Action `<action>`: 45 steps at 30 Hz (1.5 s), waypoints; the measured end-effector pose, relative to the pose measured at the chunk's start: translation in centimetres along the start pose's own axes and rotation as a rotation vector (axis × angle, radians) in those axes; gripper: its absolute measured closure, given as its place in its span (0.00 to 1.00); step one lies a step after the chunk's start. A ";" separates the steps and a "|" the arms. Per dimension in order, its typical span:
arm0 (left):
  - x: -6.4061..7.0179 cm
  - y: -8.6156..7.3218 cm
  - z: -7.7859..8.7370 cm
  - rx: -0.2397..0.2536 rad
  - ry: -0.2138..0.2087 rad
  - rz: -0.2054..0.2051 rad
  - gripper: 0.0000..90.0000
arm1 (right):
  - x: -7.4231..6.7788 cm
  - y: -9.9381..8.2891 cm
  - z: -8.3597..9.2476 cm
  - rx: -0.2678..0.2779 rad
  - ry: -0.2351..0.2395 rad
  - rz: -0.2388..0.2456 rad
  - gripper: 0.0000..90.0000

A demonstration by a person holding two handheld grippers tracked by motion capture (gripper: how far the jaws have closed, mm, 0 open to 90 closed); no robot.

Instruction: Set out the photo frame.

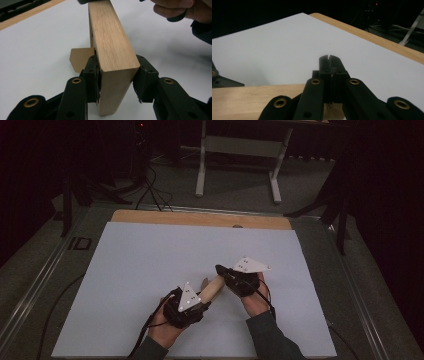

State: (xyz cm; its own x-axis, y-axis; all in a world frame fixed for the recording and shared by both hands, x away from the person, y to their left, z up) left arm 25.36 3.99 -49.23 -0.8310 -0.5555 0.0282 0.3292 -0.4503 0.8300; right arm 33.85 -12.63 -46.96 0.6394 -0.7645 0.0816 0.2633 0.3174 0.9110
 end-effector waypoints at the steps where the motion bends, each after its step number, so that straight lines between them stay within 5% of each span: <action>1: 0.0 0.0 0.0 0.000 -0.001 -0.001 0.67 | -0.1 0.0 0.0 -0.004 -0.003 0.006 0.99; 10: -0.6 -0.1 0.1 0.009 -0.012 0.027 0.66 | -0.1 0.0 0.1 -0.007 -0.005 0.001 0.99; 26: -3.0 -0.9 0.7 0.023 0.121 0.145 0.60 | 0.2 -0.1 0.2 -0.014 -0.001 -0.015 0.99; 32: -3.4 -1.1 0.6 0.027 0.128 0.166 0.62 | 0.2 -0.1 0.1 -0.019 -0.003 -0.017 0.99; 45: -3.4 -1.2 0.5 0.023 0.124 0.163 0.62 | 0.4 0.2 1.2 -0.015 0.072 0.010 0.71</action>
Point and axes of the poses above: each handheld gripper's, and its own axes: z roughly backward along the jaws, y roughly out of its top, x roughly to its right, the point moved 3 cm from there along -z, roughly forward along the jaws, and after that the axes turned 10 degrees about -y, right-handed, at the moved point
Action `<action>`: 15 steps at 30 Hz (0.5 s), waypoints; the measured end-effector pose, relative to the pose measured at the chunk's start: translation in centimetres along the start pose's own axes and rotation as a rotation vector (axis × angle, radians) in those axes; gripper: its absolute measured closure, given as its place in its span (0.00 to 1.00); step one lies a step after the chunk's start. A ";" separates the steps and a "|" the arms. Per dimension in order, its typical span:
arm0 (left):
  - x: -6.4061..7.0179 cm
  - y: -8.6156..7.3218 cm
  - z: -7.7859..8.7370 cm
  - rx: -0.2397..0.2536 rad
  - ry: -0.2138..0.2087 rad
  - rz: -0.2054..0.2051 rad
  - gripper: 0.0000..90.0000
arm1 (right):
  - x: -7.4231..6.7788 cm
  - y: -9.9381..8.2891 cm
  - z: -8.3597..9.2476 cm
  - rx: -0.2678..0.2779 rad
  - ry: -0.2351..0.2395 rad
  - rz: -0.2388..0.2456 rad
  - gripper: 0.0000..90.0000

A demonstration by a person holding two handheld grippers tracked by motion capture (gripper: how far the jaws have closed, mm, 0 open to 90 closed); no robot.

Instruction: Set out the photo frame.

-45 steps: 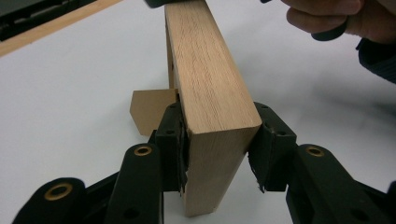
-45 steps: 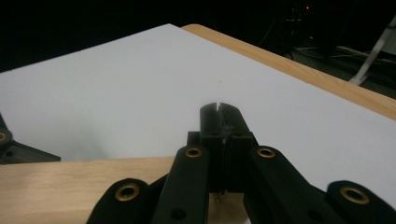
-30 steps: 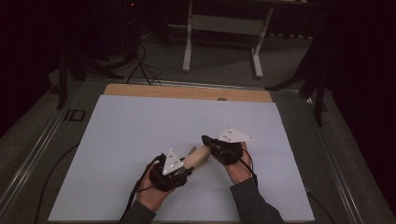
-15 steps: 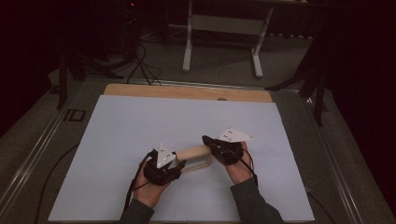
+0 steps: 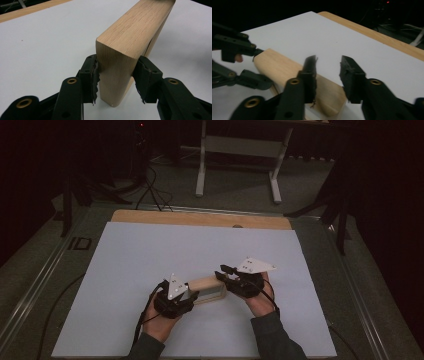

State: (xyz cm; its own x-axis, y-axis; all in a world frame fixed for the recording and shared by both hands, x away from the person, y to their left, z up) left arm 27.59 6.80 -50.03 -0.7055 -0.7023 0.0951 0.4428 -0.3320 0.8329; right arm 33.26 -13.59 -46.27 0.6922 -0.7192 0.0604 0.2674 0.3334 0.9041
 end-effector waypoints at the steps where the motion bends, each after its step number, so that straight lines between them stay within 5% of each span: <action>1: 0.0 0.0 0.0 0.000 0.001 -0.002 0.62 | 0.0 0.0 0.1 -0.004 0.007 0.004 0.68; 15: -0.1 0.0 -0.1 -0.001 0.004 -0.015 0.63 | 0.7 -0.6 0.7 -0.050 0.055 0.011 0.45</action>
Point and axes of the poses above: each handheld gripper's, and its own axes: z roughly backward along the jaws, y roughly out of its top, x roughly to its right, the point moved 3 cm from there along -z, roughly forward along the jaws, and after that the axes turned 10 degrees about -y, right-handed, at the moved point
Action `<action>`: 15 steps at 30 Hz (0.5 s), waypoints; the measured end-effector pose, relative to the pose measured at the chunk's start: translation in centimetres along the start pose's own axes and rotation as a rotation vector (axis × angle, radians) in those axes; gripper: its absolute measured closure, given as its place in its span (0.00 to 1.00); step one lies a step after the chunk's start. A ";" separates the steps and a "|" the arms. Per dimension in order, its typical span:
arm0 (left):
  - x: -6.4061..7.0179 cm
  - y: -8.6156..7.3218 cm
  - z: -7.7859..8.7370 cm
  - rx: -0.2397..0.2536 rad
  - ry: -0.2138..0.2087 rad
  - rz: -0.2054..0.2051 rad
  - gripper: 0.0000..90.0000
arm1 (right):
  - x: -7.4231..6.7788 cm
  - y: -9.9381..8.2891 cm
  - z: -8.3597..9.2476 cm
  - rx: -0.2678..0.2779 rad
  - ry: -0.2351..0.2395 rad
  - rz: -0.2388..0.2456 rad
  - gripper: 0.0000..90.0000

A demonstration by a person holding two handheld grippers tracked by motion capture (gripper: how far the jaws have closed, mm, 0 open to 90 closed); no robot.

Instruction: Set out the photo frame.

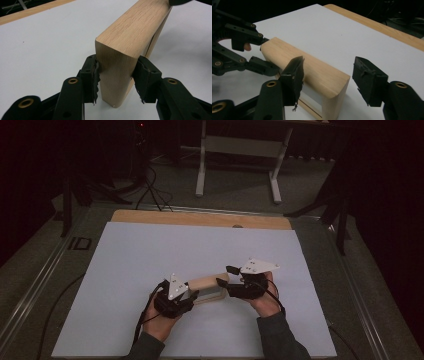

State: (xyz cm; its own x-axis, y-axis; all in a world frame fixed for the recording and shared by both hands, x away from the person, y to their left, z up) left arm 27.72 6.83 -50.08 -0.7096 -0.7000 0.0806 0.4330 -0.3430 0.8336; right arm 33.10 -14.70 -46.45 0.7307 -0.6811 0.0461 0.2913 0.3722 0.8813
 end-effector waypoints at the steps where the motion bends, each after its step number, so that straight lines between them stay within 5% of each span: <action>1: 0.0 0.0 0.0 0.000 0.000 0.000 0.63 | 0.0 -0.1 0.0 -0.001 0.005 0.000 0.45; 15: -0.1 0.0 -0.1 0.002 0.004 -0.009 0.64 | 0.2 -1.5 -1.2 -0.039 0.076 -0.018 0.38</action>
Point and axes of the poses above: each handheld gripper's, and its own axes: z roughly backward along the jaws, y roughly out of its top, x roughly to its right, the point moved 3 cm from there along -z, roughly forward along the jaws, and after that the axes turned 10 degrees about -y, right-handed, at the moved point
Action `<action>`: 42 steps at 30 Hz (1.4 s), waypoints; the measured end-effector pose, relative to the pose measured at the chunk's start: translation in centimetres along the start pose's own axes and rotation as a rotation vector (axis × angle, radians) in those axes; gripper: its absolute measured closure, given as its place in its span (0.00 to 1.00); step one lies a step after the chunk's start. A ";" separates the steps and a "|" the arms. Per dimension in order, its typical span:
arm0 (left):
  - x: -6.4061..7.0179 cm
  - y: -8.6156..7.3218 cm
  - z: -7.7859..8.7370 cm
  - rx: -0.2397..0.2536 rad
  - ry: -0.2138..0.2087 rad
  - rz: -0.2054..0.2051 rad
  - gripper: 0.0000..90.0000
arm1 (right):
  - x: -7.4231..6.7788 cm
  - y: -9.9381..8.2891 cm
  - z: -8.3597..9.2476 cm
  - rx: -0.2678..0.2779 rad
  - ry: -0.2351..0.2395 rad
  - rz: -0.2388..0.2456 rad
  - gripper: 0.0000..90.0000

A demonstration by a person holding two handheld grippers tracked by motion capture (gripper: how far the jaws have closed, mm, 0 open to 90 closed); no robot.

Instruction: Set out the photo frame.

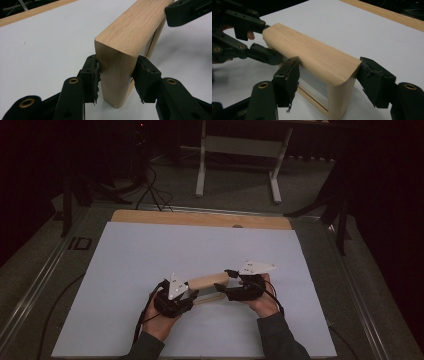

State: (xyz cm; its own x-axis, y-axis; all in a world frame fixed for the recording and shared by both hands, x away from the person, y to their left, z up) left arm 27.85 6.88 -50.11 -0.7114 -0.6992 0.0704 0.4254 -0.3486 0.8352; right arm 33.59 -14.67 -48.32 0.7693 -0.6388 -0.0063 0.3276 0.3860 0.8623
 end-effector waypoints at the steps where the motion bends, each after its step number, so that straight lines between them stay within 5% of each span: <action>1: 0.0 0.0 0.0 0.000 0.001 0.000 0.64 | 0.0 -0.1 0.0 -0.003 0.002 0.000 0.37; 10: -0.1 0.0 0.0 -0.003 -0.001 0.001 0.64 | 0.0 -1.0 -0.9 -0.048 -0.020 0.027 0.42; 21: -0.6 0.1 -0.2 0.000 -0.006 0.000 0.64 | 0.4 -1.0 -0.5 -0.016 -0.054 0.030 0.54; 42: -1.4 0.6 -0.1 0.005 -0.030 0.006 0.62 | -0.1 -0.9 -0.4 -0.012 -0.086 0.062 0.56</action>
State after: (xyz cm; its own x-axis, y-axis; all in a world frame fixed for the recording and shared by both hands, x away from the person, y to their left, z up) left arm 29.16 7.60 -49.73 -0.7255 -0.6821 0.0917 0.4266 -0.3411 0.8377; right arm 33.46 -14.71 -49.31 0.7383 -0.6682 0.0911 0.2876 0.4342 0.8537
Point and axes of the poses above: each handheld gripper's, and its own axes: z roughly backward along the jaws, y roughly out of its top, x roughly to its right, the point moved 3 cm from there along -z, roughly forward along the jaws, and after that the axes turned 10 degrees about -y, right-handed, at the moved point
